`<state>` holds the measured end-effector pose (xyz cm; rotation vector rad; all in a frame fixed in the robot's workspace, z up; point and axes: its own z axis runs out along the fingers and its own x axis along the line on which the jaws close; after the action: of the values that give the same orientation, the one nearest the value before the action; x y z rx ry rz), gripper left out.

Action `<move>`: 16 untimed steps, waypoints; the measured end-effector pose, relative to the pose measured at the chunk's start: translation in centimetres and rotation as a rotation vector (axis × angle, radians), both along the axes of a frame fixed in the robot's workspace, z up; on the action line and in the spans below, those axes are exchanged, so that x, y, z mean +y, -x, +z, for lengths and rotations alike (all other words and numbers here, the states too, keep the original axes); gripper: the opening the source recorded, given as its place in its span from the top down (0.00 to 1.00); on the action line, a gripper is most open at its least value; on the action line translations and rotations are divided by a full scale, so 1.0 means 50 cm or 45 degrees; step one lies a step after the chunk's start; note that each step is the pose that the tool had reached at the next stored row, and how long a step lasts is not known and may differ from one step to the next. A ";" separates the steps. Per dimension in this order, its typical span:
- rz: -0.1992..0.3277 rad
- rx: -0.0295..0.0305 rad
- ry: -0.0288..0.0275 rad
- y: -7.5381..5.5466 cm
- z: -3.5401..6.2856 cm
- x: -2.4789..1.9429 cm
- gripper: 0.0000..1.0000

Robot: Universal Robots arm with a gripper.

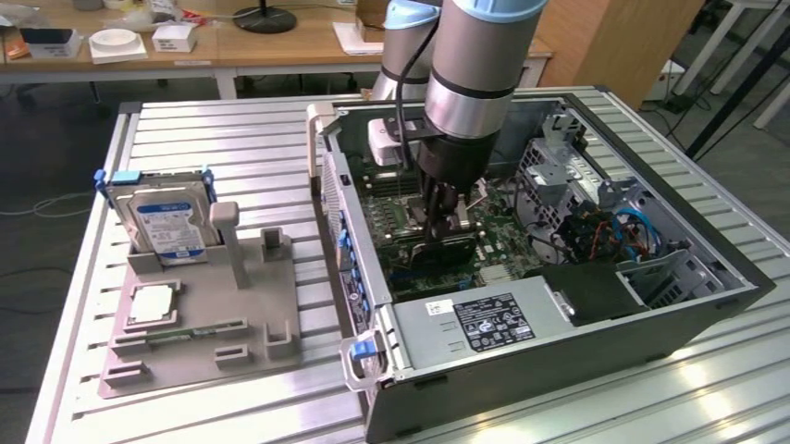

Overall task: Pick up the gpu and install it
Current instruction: 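Insert the gpu into the slot, then press down on the gpu until it lock into place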

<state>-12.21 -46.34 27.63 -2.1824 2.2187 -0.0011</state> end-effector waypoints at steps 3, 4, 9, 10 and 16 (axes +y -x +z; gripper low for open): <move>0.000 0.0000 0.0001 0.000 0.000 0.0000 0.89; 0.000 0.0000 0.0000 0.000 0.000 0.0000 0.89; 0.004 0.0000 0.0001 0.000 0.000 0.0000 0.89; 0.004 0.0000 0.0001 0.000 0.000 0.0000 0.89; 0.004 0.0000 0.0001 -0.004 0.000 0.0002 0.89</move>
<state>-11.99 -46.33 27.63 -2.1860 2.2154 -0.0011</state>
